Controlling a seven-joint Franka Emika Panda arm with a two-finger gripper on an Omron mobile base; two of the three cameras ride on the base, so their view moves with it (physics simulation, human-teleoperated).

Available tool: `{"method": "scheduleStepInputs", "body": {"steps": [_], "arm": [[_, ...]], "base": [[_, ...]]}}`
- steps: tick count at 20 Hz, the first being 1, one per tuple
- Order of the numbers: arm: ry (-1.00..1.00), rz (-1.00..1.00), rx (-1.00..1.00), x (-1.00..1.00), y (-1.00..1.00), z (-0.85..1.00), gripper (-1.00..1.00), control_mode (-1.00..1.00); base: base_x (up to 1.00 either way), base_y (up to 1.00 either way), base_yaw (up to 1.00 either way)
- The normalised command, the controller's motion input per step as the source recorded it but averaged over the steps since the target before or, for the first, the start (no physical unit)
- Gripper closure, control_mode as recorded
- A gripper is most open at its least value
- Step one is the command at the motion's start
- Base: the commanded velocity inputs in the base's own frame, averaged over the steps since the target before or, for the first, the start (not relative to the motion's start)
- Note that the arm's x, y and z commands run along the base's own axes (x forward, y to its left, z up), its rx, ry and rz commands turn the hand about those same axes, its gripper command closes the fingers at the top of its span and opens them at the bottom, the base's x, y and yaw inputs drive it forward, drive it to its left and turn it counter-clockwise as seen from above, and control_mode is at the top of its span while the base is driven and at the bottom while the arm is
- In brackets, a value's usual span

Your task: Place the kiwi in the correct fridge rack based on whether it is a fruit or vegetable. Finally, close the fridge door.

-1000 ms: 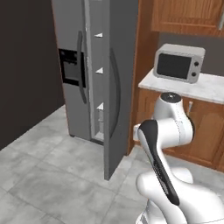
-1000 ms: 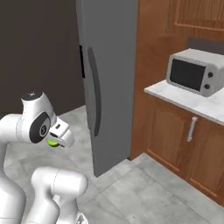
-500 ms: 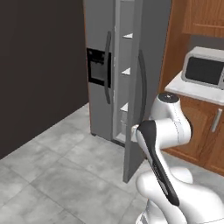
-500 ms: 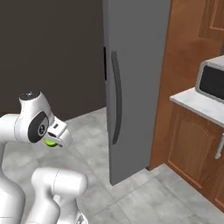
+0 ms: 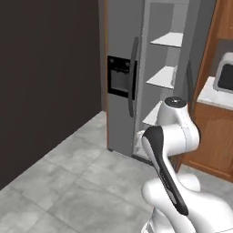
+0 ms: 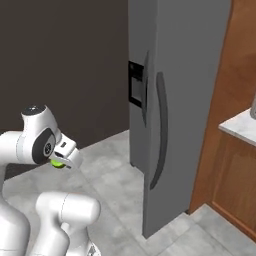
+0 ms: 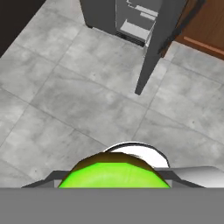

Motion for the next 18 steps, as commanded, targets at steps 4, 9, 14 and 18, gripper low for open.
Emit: {"method": "scheduleStepInputs", "body": {"steps": [4, 9, 14, 18], "arm": [[0.0, 0.0, 0.0, 0.0, 0.0, 0.0, 1.0, 1.0], [0.0, 0.0, 0.0, 0.0, 0.0, 0.0, 1.0, 1.0], [0.0, 0.0, 0.0, 0.0, 0.0, 0.0, 1.0, 1.0], [0.0, 0.0, 0.0, 0.0, 0.0, 0.0, 1.0, 1.0]], "base": [[1.0, 0.87, -0.35], [0.84, 0.79, -0.68], [0.77, 0.82, -0.72], [0.62, 0.79, -0.68]]}}
